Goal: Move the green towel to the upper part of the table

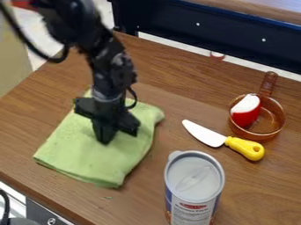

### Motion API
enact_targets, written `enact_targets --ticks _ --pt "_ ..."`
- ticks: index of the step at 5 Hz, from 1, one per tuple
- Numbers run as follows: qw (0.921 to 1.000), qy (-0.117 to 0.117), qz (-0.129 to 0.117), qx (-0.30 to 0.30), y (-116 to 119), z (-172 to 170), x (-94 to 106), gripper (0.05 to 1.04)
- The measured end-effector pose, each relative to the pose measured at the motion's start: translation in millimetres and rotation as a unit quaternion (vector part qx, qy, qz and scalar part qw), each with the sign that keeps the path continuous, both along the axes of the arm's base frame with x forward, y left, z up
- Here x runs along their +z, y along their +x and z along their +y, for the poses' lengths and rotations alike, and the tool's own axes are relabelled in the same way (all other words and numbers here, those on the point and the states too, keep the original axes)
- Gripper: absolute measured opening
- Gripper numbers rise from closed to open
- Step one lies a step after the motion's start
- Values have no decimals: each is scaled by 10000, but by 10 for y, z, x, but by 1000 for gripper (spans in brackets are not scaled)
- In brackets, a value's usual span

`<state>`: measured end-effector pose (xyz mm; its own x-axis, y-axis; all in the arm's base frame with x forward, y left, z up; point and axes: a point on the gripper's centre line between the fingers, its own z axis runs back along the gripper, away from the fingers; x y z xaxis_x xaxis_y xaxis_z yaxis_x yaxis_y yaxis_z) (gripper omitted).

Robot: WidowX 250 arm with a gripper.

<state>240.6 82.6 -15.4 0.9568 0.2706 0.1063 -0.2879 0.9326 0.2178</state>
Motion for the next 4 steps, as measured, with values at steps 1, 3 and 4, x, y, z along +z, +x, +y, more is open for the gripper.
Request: enact_targets --ticks 1,3,4 --pt "9934 -211 -180 1116 141 151 0 52" --pt "9260 -1141 -482 3565 410 367 14 52" --pt "8692 -1577 -716 4632 544 369 13 52"
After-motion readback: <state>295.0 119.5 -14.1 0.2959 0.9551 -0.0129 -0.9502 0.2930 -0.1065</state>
